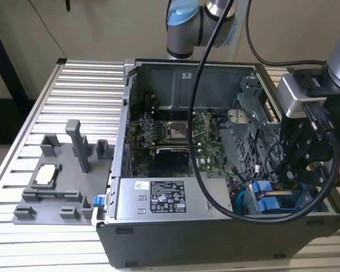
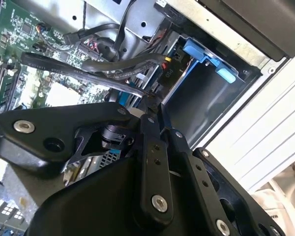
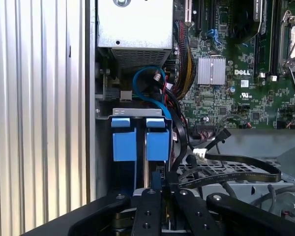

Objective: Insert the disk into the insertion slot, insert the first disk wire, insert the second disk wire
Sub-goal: 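Insert the second disk wire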

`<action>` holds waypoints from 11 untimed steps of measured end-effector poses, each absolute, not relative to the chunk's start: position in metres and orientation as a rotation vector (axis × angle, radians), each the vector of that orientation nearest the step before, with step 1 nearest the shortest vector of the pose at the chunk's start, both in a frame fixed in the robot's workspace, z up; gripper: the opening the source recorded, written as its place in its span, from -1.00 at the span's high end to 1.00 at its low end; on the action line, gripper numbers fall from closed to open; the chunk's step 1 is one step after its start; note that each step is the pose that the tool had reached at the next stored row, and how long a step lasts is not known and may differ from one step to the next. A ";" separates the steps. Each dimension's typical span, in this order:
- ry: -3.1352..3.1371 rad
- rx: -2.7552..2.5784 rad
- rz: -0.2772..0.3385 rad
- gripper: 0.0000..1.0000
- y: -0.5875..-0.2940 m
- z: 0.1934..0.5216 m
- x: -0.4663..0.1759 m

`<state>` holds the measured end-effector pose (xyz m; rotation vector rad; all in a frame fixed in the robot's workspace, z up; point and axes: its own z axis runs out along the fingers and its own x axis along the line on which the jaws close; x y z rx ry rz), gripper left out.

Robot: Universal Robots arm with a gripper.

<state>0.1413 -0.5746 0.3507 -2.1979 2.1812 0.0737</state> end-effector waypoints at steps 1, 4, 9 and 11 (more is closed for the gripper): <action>2.180 -2.196 0.077 0.68 -0.575 0.350 0.141; 2.174 -2.191 0.088 0.68 -0.575 0.349 0.143; 2.175 -2.190 0.089 0.68 -0.575 0.347 0.145; 2.177 -2.187 0.089 0.68 -0.575 0.346 0.145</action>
